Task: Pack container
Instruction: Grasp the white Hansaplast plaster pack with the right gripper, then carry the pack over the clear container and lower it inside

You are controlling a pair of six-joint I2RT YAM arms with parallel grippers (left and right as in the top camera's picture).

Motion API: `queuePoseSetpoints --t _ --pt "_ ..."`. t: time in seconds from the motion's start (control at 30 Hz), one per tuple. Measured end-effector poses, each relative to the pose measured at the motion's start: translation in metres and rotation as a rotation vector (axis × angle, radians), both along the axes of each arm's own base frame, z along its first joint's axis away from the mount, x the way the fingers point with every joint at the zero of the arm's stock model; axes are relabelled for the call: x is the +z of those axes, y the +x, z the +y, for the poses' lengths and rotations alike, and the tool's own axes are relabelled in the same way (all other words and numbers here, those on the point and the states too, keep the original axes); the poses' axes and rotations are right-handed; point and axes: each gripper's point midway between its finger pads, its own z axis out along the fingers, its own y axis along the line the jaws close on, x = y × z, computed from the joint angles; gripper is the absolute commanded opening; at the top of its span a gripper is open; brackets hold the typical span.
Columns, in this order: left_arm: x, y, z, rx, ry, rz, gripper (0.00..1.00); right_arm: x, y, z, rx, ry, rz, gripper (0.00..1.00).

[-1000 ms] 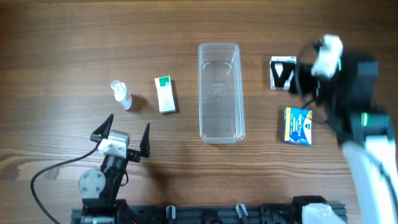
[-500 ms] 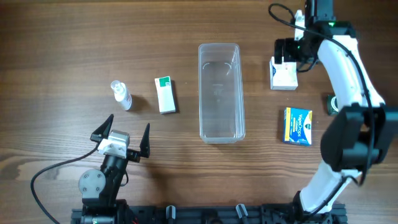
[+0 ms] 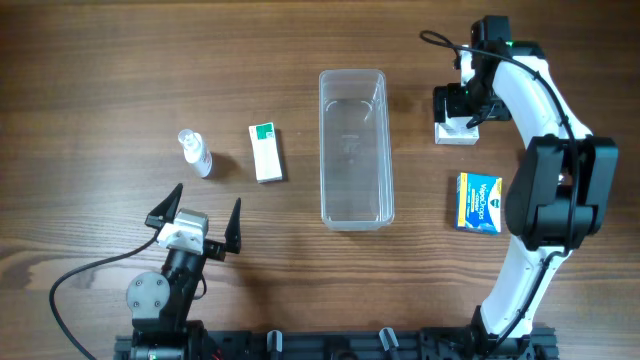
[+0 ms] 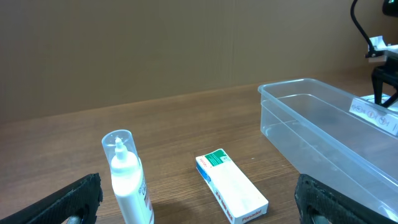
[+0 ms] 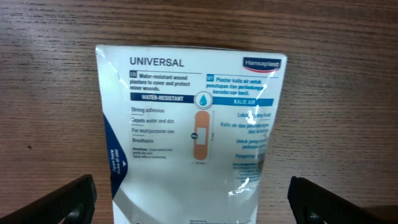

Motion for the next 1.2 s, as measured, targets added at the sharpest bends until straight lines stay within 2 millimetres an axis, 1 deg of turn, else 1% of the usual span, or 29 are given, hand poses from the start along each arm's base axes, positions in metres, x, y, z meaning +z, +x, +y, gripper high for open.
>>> queuePoseSetpoints --t 0.1,0.17,0.3,0.43,0.5,0.57,0.67,0.7,0.83,0.97,1.0,1.07,1.1,1.17,1.2 --pt "0.000 0.000 0.000 0.000 0.000 0.000 1.00 -0.001 0.000 0.004 0.008 0.000 0.002 1.00" --pt "0.000 0.000 0.000 0.000 0.000 0.000 1.00 -0.007 -0.001 0.006 0.013 -0.001 0.016 1.00" --pt "0.000 0.000 0.000 0.000 0.000 0.000 1.00 -0.031 -0.004 0.008 0.019 -0.004 0.062 1.00" --pt "0.000 0.000 0.000 0.000 0.000 0.000 1.00 -0.031 0.000 0.007 0.018 -0.007 0.047 0.99" --pt "0.000 0.000 0.000 0.000 0.000 0.000 1.00 -0.031 0.000 0.007 0.018 -0.007 0.047 0.90" --pt "0.000 0.000 0.000 0.000 0.000 0.000 1.00 -0.031 0.000 0.007 0.023 -0.009 0.048 0.84" --pt "0.000 0.000 0.000 0.000 0.000 0.000 1.00 -0.031 0.000 0.007 0.026 -0.012 0.047 0.79" --pt "0.000 0.000 0.000 0.000 0.000 0.000 1.00 -0.031 0.001 0.007 0.026 -0.012 0.044 0.76" --pt "0.000 0.000 0.000 0.000 0.000 0.000 1.00 -0.031 0.001 0.007 0.021 -0.011 0.045 0.75" --pt "0.000 0.000 0.000 0.000 0.000 0.000 1.00 -0.029 -0.006 0.007 -0.013 -0.007 0.068 0.77" --pt "0.000 0.000 0.000 0.000 0.000 0.000 1.00 -0.026 -0.008 0.007 -0.021 -0.006 0.070 0.75" --pt "0.000 0.000 0.000 0.000 0.000 0.000 1.00 0.002 -0.011 0.011 -0.029 0.024 0.038 0.75" --pt "0.000 0.000 0.000 0.000 0.000 0.000 1.00 0.031 -0.013 0.015 -0.040 0.049 -0.008 0.75" --pt "0.000 0.000 0.000 0.000 0.000 0.000 1.00 0.083 -0.024 0.029 -0.034 0.113 -0.085 0.75" --pt "0.000 0.000 0.000 0.000 0.000 0.000 1.00 0.104 -0.030 0.038 -0.024 0.138 -0.118 0.75"
